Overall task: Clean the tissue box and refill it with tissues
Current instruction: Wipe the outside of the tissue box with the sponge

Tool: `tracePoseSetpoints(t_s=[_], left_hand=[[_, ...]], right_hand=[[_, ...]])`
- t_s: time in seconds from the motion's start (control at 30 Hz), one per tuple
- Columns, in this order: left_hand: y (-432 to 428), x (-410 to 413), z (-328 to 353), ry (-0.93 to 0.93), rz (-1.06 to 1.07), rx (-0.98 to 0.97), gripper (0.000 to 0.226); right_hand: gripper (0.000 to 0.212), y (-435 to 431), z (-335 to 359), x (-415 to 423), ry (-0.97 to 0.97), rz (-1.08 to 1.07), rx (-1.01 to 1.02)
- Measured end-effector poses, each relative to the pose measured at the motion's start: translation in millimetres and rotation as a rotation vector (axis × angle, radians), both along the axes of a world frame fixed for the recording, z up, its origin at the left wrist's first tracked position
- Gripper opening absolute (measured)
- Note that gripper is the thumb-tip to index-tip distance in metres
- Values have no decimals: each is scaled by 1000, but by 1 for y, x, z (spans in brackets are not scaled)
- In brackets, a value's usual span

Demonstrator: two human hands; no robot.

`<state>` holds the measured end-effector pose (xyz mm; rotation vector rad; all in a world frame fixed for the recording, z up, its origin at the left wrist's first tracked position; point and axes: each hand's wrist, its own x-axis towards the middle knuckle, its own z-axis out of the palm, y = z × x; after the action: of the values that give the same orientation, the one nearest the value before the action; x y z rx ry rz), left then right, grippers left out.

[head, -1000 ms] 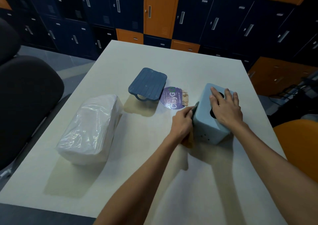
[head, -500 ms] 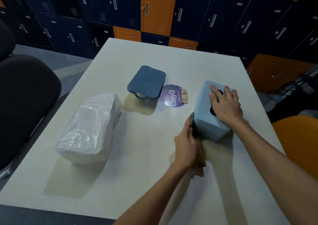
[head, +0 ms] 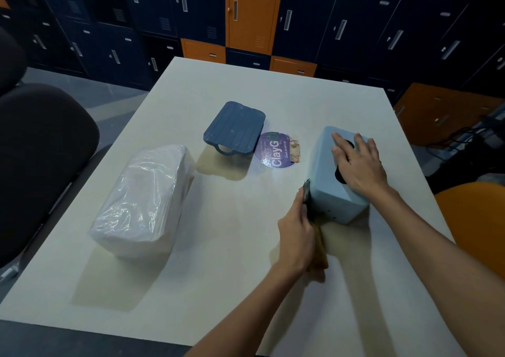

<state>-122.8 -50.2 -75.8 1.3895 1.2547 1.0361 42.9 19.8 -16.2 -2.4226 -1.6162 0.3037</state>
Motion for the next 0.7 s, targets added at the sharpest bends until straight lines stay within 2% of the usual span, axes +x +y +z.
tracePoseSetpoints(t_s=[0.1,0.23,0.37,0.5,0.6,0.7], left_hand=[[22,-4,10,93,-83,-14,42],[75,-3,25,139,-231,-245,37],[114,10,31,48,-314,-407,37],[96,8,29,-36,-282,-316,37],[79,-13,21,60,-361,-221,36],[70,-34,20,138,-464,-260,35]], right_hand=[[49,-1,0,1,17,1,-2],[50,-1,1,1,26,6,2],[50,-1,1,0,9,2,0],[49,-2,3,-2,-6,-2,-1],[49,-3,5,-3,-9,1,-4],[49,-2,4,-2,-4,8,-11]])
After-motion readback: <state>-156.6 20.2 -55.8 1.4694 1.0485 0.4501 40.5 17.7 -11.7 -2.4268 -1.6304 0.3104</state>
